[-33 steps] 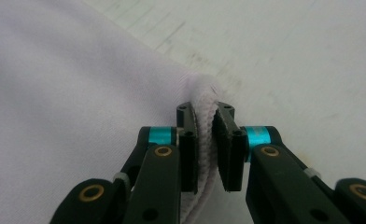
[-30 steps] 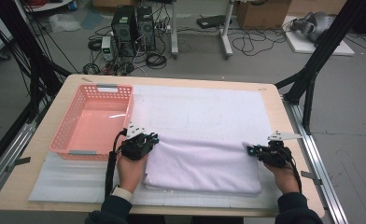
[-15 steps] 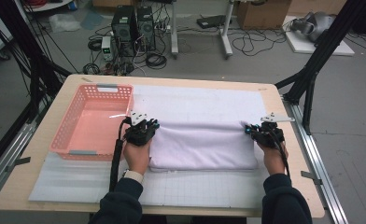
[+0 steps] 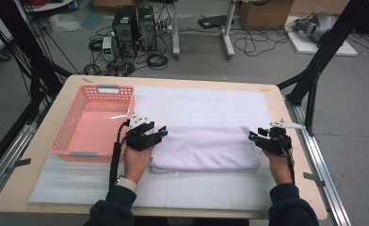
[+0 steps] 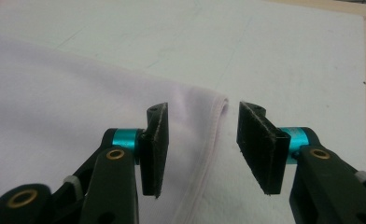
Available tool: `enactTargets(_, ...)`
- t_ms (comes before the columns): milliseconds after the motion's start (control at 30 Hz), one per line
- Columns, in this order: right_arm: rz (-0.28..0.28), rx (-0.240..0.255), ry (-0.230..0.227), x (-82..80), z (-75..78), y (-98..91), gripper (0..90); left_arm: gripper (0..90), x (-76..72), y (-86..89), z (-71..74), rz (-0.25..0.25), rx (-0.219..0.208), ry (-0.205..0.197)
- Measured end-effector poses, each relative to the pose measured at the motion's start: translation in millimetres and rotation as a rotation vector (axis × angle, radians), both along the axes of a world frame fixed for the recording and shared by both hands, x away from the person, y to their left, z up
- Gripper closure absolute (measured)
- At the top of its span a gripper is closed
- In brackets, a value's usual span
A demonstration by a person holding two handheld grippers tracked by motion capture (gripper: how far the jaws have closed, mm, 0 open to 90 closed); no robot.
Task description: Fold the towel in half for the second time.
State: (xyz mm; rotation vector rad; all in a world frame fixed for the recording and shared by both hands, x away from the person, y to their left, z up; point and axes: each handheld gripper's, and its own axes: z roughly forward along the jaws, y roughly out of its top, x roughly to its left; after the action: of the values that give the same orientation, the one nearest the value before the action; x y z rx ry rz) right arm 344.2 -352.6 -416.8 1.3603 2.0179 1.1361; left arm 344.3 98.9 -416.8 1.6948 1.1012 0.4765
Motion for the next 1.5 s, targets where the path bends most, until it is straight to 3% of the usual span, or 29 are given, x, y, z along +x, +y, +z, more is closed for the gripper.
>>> enactTargets(133,0.019,-0.006,0.006,-14.5,-1.0,-3.0,52.5,44.4,-12.6,-1.5,2.4,-0.053,0.009,-0.01)
enactTargets(267,0.045,0.012,0.015,-28.2,-0.9,-1.7,52.5,44.2,-22.8,1.1,1.5,-0.075,-0.004,-0.011)
enactTargets(467,0.107,-0.006,0.027,-47.9,-1.4,8.1,53.0,43.9,-39.3,4.9,-6.3,-0.109,0.028,0.007)
enactTargets(700,0.147,-0.044,0.037,-65.0,-6.4,19.0,60.0,52.8,-51.5,4.3,-15.1,-0.107,0.071,0.038)
enactTargets(933,0.14,-0.045,0.052,-72.9,-7.0,13.6,59.3,53.0,-57.8,9.7,-23.5,-0.101,0.091,0.072)
enactTargets(1100,0.139,-0.052,0.088,-75.2,-13.7,9.0,58.0,53.4,-59.5,12.0,-30.3,-0.102,0.091,0.112)
enactTargets(1200,0.144,-0.073,0.11,-75.3,-16.9,9.6,62.8,62.5,-60.3,11.6,-32.9,-0.121,0.129,0.125)
enactTargets(1333,0.167,-0.084,0.139,-74.4,-21.4,8.8,85.0,84.1,-63.9,11.3,-31.6,-0.136,0.15,0.106)
enactTargets(1400,0.17,-0.095,0.137,-75.2,-19.6,8.5,87.5,85.4,-66.4,11.3,-29.4,-0.13,0.153,0.096)
enactTargets(1500,0.173,-0.091,0.126,-80.1,-11.5,6.3,88.0,85.4,-69.2,17.3,-25.2,-0.114,0.123,0.099)
